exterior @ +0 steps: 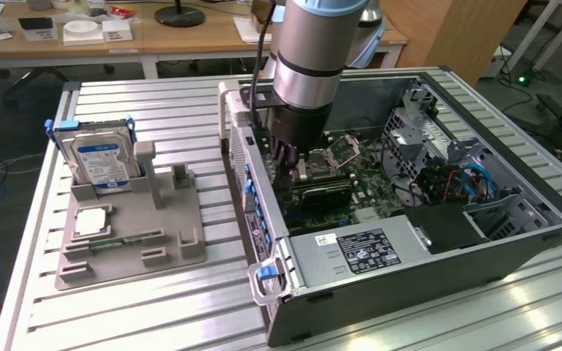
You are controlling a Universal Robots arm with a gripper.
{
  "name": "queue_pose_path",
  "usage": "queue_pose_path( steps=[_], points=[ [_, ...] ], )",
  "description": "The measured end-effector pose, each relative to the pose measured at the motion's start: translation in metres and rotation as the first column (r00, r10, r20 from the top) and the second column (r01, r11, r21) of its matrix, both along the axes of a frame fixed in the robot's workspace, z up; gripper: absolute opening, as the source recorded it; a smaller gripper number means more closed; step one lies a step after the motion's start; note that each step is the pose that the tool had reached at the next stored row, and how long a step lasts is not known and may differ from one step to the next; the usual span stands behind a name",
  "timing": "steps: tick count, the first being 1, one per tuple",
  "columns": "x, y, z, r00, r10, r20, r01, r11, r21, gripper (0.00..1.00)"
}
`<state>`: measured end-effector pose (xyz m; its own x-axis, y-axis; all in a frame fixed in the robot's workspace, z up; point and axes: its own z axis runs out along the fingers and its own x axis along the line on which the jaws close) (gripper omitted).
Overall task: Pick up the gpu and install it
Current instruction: 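Press down on the gpu until it lock into place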
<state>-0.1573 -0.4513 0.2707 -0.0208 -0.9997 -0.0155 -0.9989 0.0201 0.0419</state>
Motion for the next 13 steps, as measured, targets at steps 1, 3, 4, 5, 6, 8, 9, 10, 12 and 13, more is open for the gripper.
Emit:
queue_pose_path(
  steps=[1,3,4,5,6,8,9,10,12,13],
  points=[
    [0.0000,0.0000,0.0000,1.0000,0.000,0.0014,0.000,1.0000,0.0003,0.11],
    [-0.0001,0.0000,0.0001,0.9999,0.001,0.0166,-0.001,1.0000,0.0006,0.11],
    [0.0000,0.0000,0.0000,0.9994,0.003,0.0337,-0.003,1.0000,0.0008,0.11],
    [0.0000,0.0001,0.0000,0.9987,0.005,0.0516,-0.005,1.0000,0.0009,0.11],
    [0.0000,0.0001,0.0000,0.9974,0.007,0.0713,-0.007,1.0000,0.0008,0.11],
    [0.0000,0.0002,0.0000,0.9949,0.009,0.1006,-0.009,1.0000,0.0005,0.11],
    [0.0001,0.0002,0.0000,0.9946,0.009,0.1033,-0.009,1.0000,0.0006,0.11],
    [0.0008,0.0002,-0.0001,0.9946,0.009,0.1035,-0.009,1.0000,0.0007,0.11],
    [0.0046,0.0002,0.0000,0.9946,0.009,0.1035,-0.009,1.0000,0.0006,0.11],
    [0.0070,0.0002,0.0000,0.9946,0.009,0.1034,-0.009,1.0000,0.0006,0.11]
  ],
)
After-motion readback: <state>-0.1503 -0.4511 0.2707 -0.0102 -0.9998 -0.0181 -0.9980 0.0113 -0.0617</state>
